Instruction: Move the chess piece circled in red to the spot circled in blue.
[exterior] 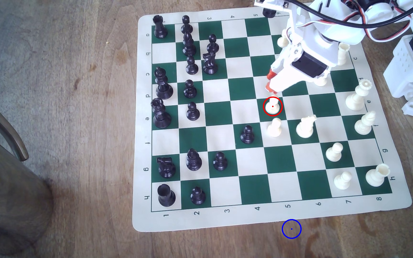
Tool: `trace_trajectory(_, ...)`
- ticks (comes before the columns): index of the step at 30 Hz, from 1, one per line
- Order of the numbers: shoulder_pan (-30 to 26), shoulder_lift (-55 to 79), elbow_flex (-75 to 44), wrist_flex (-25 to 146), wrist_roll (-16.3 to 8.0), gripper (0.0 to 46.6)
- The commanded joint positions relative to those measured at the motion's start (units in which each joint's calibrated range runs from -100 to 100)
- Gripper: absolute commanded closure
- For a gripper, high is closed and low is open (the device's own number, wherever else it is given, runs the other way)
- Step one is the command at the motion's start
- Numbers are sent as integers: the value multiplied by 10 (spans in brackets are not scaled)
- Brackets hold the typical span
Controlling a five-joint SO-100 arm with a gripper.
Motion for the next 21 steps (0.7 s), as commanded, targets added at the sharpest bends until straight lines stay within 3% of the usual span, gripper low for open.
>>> trace_trajectory(1,24,46,-42,-9,3,394)
trace_trajectory(3,30,50,-38,-18,5,378)
trace_trajectory(7,23,36,-35,-9,9,288)
trace_trajectory(21,12,57,81,-98,5,272)
